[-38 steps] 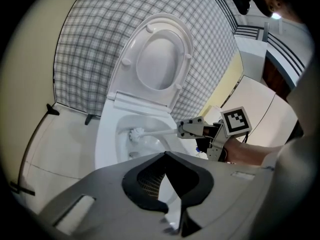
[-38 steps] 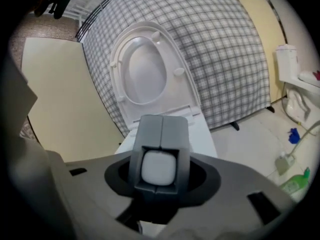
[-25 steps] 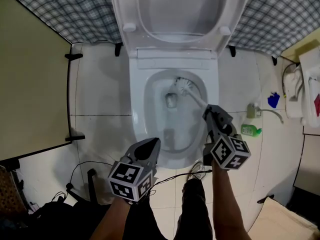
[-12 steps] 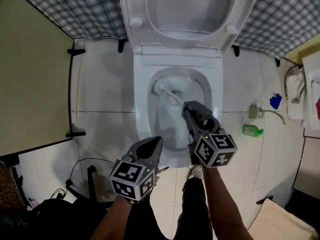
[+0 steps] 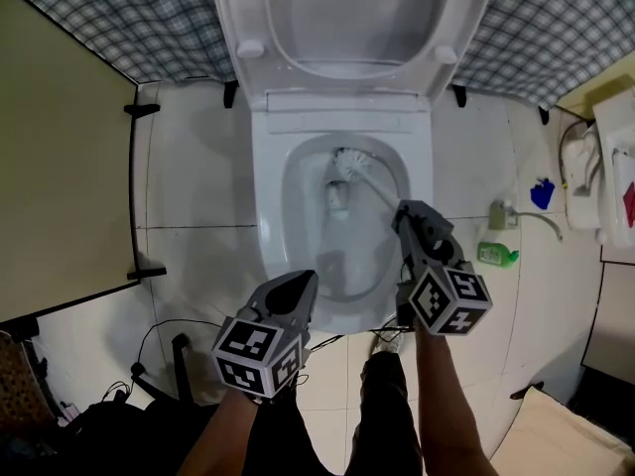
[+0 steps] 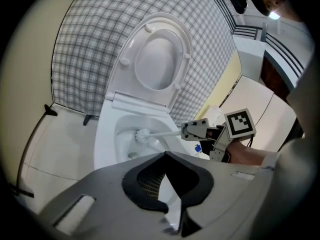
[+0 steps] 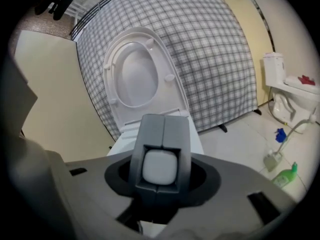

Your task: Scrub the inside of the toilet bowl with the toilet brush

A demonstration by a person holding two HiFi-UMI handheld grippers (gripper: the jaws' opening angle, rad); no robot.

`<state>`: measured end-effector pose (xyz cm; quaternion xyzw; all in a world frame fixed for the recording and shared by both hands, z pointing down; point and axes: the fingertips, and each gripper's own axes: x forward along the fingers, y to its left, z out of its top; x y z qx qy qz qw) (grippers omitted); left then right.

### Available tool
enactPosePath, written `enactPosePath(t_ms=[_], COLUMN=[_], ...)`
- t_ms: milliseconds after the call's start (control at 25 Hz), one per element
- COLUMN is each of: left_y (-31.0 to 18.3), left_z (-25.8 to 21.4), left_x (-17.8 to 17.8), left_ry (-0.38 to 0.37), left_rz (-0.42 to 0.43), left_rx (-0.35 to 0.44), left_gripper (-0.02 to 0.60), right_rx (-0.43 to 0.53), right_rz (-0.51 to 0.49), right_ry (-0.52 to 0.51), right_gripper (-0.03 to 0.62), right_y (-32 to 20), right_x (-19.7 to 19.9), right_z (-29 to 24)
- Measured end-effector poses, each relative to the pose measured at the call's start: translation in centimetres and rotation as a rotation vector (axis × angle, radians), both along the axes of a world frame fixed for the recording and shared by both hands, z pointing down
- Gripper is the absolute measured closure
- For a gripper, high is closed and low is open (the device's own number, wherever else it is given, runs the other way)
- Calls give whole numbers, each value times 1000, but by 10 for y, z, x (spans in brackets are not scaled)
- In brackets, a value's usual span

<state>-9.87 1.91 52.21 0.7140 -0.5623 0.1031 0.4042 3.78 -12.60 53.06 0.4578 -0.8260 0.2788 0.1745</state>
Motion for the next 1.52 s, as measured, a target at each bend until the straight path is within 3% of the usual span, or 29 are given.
enactPosePath(t_ms=[200,320,760,1040,1160,1320,1520], left_y=[-1,-3,6,13,14,16,16], left_z=[-2,-3,-3,0,-1,1,-4], left_x=[-5,-11,-23,-20,-20,-18,-13], left_ry=[5,3,18,21,19,27,43], left_rz=[6,-2,-41,-45,-46,-47,-48], left_rx=[-2,-1,5,-2,-1,5,17], left_gripper=[574,574,574,574,574,574,575], right_rx=[-9,-11,-44,-54,7,153,104], right_rz=[118,131,-157,-182,-262,-392,-331], right_ry=[0,-15,-50,-43,60,355,432], right_gripper=[427,427,425,424,424,424,427], right_y=[13,12,13,9,7,2,-12], right_x=[45,41,-62,-57,-58,-55,-22], right_z=[-5,-2,7,5,-4,-20,-23])
